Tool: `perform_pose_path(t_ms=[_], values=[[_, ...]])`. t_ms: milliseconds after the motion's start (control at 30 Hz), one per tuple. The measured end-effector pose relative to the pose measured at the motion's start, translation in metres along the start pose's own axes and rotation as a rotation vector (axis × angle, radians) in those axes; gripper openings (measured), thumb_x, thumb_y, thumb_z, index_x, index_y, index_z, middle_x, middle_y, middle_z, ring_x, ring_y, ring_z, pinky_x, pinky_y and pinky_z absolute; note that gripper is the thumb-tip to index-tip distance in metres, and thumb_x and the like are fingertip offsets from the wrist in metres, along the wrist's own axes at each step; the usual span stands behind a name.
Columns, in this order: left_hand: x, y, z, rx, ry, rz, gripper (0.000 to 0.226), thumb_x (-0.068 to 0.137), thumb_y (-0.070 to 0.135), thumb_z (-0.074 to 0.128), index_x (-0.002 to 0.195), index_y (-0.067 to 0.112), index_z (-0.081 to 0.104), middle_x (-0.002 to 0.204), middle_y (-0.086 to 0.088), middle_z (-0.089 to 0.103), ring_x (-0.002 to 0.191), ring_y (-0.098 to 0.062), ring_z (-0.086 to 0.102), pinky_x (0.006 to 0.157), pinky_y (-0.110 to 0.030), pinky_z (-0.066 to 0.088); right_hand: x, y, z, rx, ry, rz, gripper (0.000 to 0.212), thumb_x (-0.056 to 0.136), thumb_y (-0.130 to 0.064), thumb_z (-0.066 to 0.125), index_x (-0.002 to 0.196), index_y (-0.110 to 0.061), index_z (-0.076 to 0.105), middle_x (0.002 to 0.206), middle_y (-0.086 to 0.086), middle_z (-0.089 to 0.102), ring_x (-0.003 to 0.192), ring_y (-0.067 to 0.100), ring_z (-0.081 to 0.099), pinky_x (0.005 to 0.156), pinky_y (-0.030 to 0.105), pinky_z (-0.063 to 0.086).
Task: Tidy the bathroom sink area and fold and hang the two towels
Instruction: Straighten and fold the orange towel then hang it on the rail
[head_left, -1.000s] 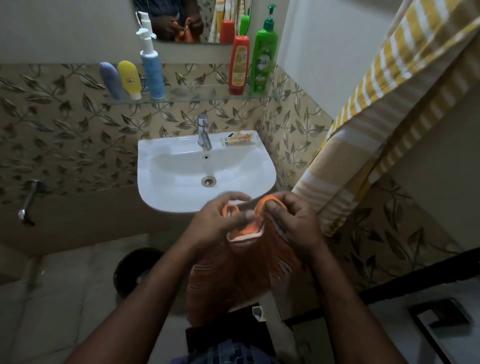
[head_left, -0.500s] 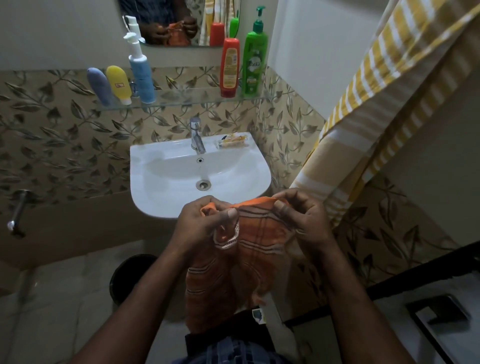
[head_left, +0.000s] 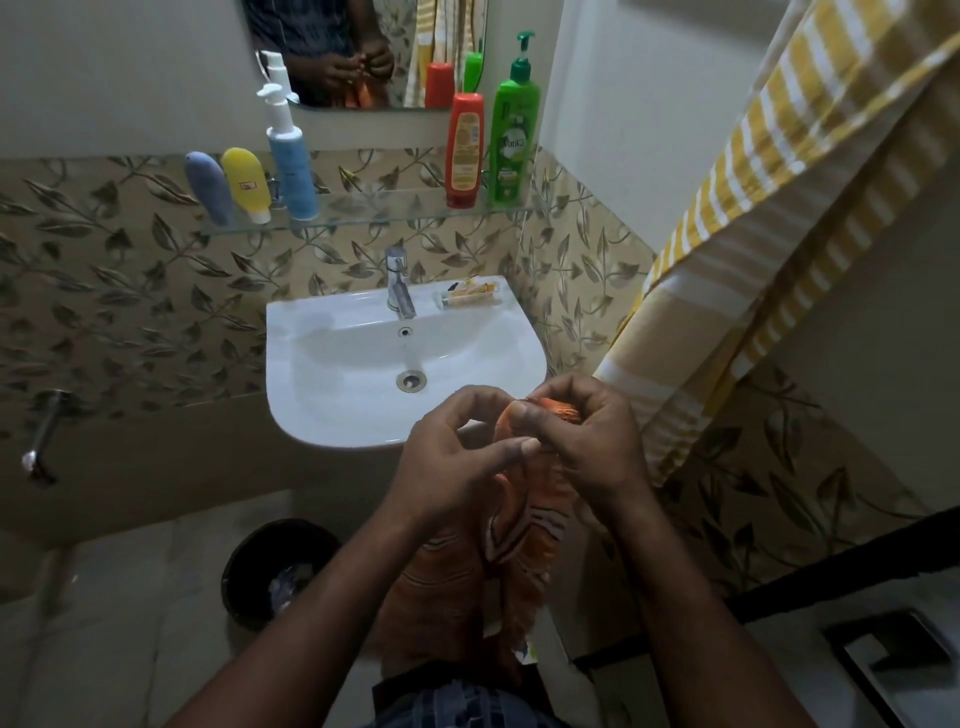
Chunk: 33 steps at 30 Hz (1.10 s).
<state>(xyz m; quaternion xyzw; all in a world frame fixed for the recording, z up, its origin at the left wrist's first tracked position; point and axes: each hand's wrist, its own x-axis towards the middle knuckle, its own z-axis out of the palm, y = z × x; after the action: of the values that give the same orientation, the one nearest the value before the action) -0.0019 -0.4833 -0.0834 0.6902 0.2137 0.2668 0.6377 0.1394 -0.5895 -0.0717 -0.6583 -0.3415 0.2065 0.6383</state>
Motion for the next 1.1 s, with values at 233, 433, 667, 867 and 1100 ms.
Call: perform_pose_path(t_ms=[233,433,667,867,1100], values=[[-0.004,-0.004,0.004,0.141,0.144,0.088,0.010,0.082,0.038,0.077,0.091,0.036,0.075,0.095,0.009,0.076,0.089,-0.017,0.077,0.079,-0.044,0.063,-0.001,-0.005,0.001,-0.040,0.065,-0.030,0.020,0.084,-0.042,0.078,0.084,-0.022,0.075,0.081,0.008,0.077,0.077,0.030,0.076,0.073,0.053,0.065],[-0.007,-0.013,-0.005,0.256,0.115,0.051,0.016,0.088,0.039,0.069,0.087,0.029,0.081,0.076,0.007,0.077,0.070,-0.008,0.071,0.068,-0.035,0.057,-0.001,-0.006,0.004,-0.019,0.169,-0.040,0.015,0.096,-0.034,0.068,0.085,-0.024,0.068,0.072,0.005,0.064,0.067,0.020,0.061,0.062,0.042,0.053],[-0.005,0.010,-0.013,-0.200,0.025,-0.062,0.012,0.089,0.022,0.070,0.082,0.020,0.079,0.073,-0.001,0.074,0.067,-0.013,0.068,0.062,-0.024,0.055,0.002,-0.020,0.005,0.086,0.029,-0.064,0.021,0.102,-0.027,0.062,0.082,-0.028,0.068,0.071,0.004,0.061,0.064,0.021,0.054,0.059,0.031,0.047],[-0.003,0.012,-0.021,-0.077,0.083,-0.004,0.007,0.087,0.029,0.076,0.084,0.024,0.080,0.082,-0.001,0.078,0.077,-0.016,0.074,0.072,-0.036,0.061,-0.001,-0.018,0.008,-0.128,-0.088,-0.072,0.021,0.102,-0.030,0.057,0.098,-0.027,0.077,0.091,-0.011,0.074,0.089,0.013,0.069,0.081,0.033,0.052],[-0.003,0.012,-0.028,-0.086,0.162,-0.017,0.035,0.070,0.049,0.091,0.073,0.021,0.069,0.068,-0.003,0.068,0.064,-0.018,0.063,0.059,-0.038,0.053,-0.016,-0.021,0.015,-0.502,-0.210,-0.243,0.049,0.081,-0.066,0.073,0.085,-0.018,0.072,0.072,-0.001,0.067,0.067,0.017,0.064,0.061,0.040,0.049]])
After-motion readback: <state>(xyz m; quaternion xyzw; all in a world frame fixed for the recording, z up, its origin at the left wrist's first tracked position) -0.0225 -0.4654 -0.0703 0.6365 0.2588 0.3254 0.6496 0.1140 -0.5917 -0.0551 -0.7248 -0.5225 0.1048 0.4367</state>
